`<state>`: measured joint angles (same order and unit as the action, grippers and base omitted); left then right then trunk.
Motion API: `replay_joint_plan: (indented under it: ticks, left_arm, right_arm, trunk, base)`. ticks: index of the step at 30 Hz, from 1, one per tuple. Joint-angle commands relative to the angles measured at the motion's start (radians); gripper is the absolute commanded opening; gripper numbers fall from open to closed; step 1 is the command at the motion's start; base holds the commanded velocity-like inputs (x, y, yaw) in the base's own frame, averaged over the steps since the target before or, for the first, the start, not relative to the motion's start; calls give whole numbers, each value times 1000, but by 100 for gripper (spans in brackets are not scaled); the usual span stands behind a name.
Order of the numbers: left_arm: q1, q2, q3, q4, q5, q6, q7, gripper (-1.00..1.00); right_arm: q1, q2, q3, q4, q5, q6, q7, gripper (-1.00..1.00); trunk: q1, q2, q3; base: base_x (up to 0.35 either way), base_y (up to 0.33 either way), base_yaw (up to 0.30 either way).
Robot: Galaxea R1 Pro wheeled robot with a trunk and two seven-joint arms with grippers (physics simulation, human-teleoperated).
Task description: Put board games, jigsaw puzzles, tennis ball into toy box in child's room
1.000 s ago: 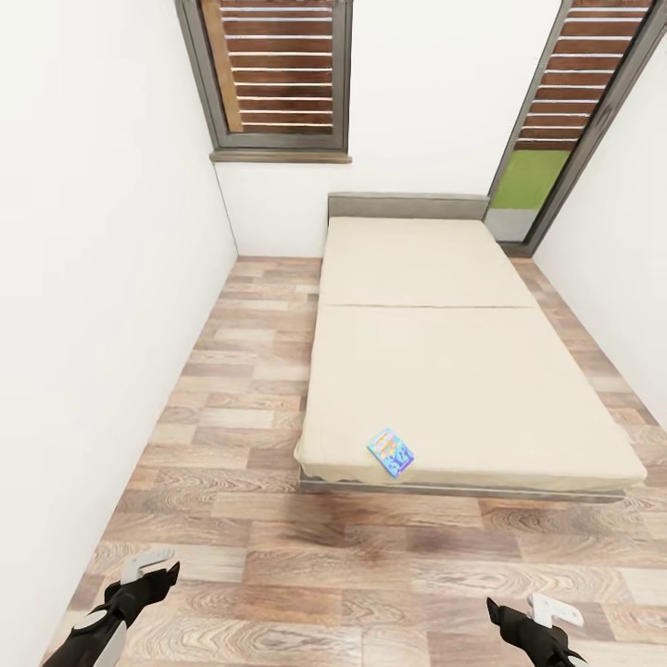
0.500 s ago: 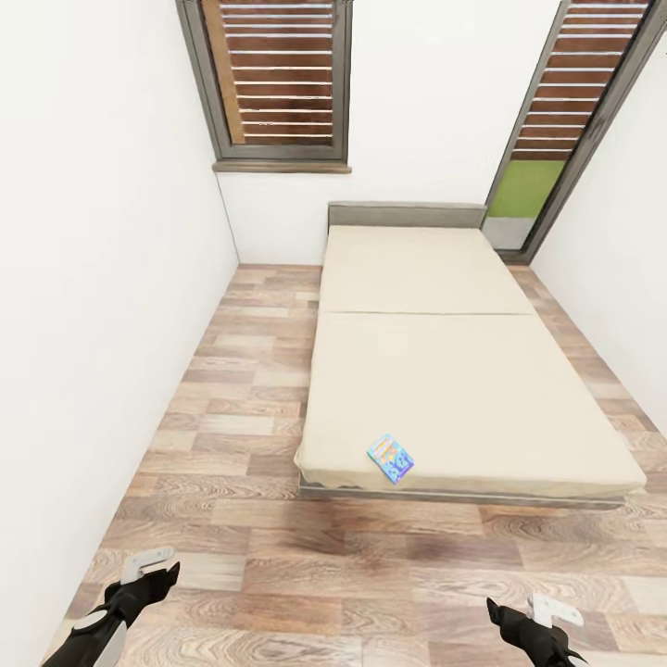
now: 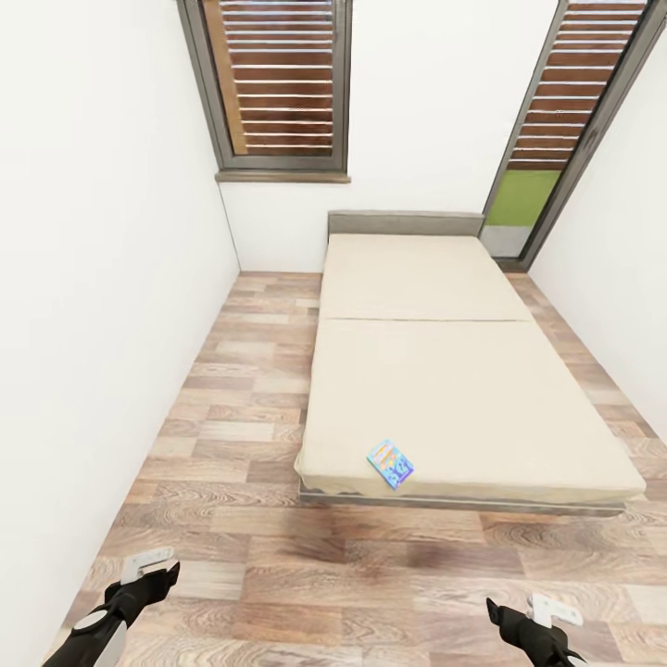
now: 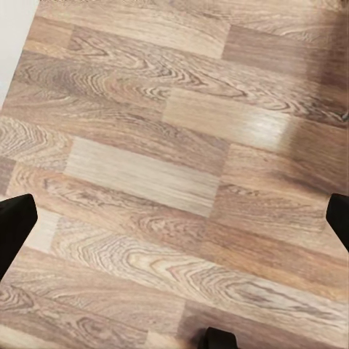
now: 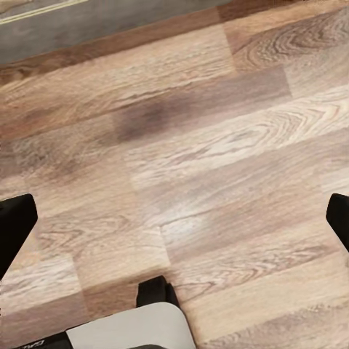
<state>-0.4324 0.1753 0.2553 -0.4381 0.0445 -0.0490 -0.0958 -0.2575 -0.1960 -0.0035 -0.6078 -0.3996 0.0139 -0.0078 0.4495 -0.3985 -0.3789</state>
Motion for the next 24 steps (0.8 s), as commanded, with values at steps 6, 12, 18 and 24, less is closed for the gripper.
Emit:
replay_joint_plan:
  ticks: [6, 12, 18, 24]
  left_arm:
    - [-1, 0, 6, 1, 5, -2, -9, 100]
    - [-1, 0, 5, 1, 5, -2, -9, 100]
    - [-1, 0, 6, 1, 5, -2, -9, 100]
    - [-1, 0, 5, 1, 5, -2, -9, 100]
  right_arm:
    - [0, -1, 0, -1, -8, 1, -1, 100]
    - [0, -2, 0, -1, -8, 1, -1, 100]
    - [0, -1, 0, -1, -8, 1, -1, 100]
    - [0, -2, 0, -1, -8, 1, -1, 100]
  trunk:
    - [1, -2, 9]
    - [1, -2, 18]
    - [1, -2, 28]
    - [1, -2, 38]
  base:
    - [0, 0, 1]
    - [0, 0, 37]
    - [0, 0, 64]
    - [0, 0, 70]
